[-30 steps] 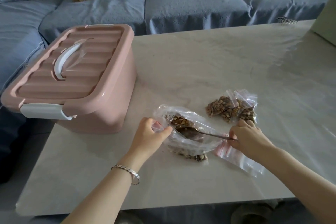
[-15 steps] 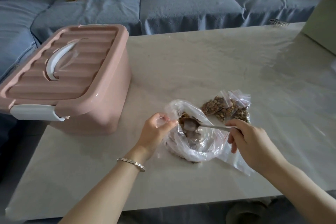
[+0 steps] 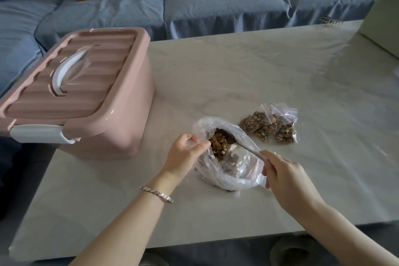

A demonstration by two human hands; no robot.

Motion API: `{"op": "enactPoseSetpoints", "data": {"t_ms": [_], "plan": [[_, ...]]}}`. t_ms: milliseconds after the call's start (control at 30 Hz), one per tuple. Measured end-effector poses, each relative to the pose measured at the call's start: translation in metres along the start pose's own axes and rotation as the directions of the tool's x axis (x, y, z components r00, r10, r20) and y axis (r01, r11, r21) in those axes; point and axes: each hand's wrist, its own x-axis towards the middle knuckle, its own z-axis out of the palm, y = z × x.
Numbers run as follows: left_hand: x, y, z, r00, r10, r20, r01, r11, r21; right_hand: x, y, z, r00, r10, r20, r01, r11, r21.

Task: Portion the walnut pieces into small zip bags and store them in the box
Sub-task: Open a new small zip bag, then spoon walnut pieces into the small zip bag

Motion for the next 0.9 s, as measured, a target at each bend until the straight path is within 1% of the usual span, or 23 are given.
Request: {"op": "enactPoseSetpoints", "data": {"t_ms": [67, 167, 233, 300, 367, 433, 467, 500, 533, 567, 600, 667, 733, 800, 833, 900], "plan": [[0.000, 0.003, 0.003, 0.999, -0.036, 0.004, 0.036, 0.999, -0.015, -0.003, -0.002, 0.003, 0.999, -0.005, 0.052, 0.004, 1.000, 0.008], [0.000, 0.001, 0.002, 0.998, -0.060, -0.002, 0.059, 0.991, -0.118, -0.003, -0.008, 0.009, 0.991, 0.001, 0.133, -0.008, 0.999, 0.049], [0.001, -0.003, -0.001, 0.996, -0.083, -0.031, 0.076, 0.982, -0.175, 0.000, -0.014, 0.015, 0.984, 0.006, 0.180, -0.028, 0.993, 0.116], [-0.001, -0.008, -0.007, 0.992, -0.109, -0.069, 0.090, 0.968, -0.233, 0.003, -0.022, 0.019, 0.973, 0.040, 0.228, -0.093, 0.970, 0.227], [-0.003, -0.013, -0.013, 0.989, -0.116, -0.096, 0.085, 0.958, -0.274, 0.008, -0.029, 0.020, 0.948, 0.119, 0.294, -0.235, 0.887, 0.397], [-0.005, -0.017, -0.018, 0.989, -0.095, -0.118, 0.059, 0.960, -0.275, 0.013, -0.033, 0.017, 0.905, 0.225, 0.361, -0.399, 0.741, 0.540], [-0.007, -0.016, -0.021, 0.988, -0.089, -0.126, 0.052, 0.962, -0.268, 0.015, -0.034, 0.015, 0.884, 0.264, 0.385, -0.454, 0.674, 0.582], [-0.007, -0.015, -0.023, 0.986, -0.088, -0.138, 0.050, 0.965, -0.258, 0.017, -0.034, 0.012, 0.872, 0.287, 0.396, -0.483, 0.631, 0.607], [-0.008, -0.013, -0.025, 0.985, -0.085, -0.148, 0.048, 0.970, -0.239, 0.018, -0.033, 0.009, 0.869, 0.298, 0.394, -0.492, 0.609, 0.622], [-0.009, -0.011, -0.027, 0.984, -0.073, -0.161, 0.042, 0.981, -0.188, 0.019, -0.032, 0.006, 0.871, 0.305, 0.385, -0.490, 0.598, 0.634], [-0.010, -0.009, -0.029, 0.984, -0.051, -0.172, 0.036, 0.995, -0.089, 0.020, -0.030, 0.002, 0.875, 0.310, 0.373, -0.484, 0.589, 0.647], [-0.016, -0.004, -0.034, 0.984, 0.042, -0.171, -0.012, 0.985, 0.172, 0.022, -0.026, -0.006, 0.884, 0.316, 0.344, -0.466, 0.568, 0.678], [-0.027, 0.006, -0.039, 0.969, 0.194, -0.154, -0.117, 0.906, 0.406, 0.023, -0.021, -0.015, 0.892, 0.321, 0.318, -0.450, 0.561, 0.695], [-0.039, 0.017, -0.040, 0.920, 0.366, -0.140, -0.221, 0.781, 0.584, 0.022, -0.017, -0.023, 0.901, 0.316, 0.298, -0.432, 0.579, 0.691], [-0.045, 0.024, -0.040, 0.904, 0.410, -0.123, -0.247, 0.734, 0.632, 0.022, -0.016, -0.026, 0.905, 0.313, 0.288, -0.423, 0.589, 0.689], [-0.055, 0.040, -0.034, 0.900, 0.431, -0.060, -0.287, 0.691, 0.663, 0.021, -0.012, -0.034, 0.911, 0.312, 0.271, -0.410, 0.604, 0.683]]}}
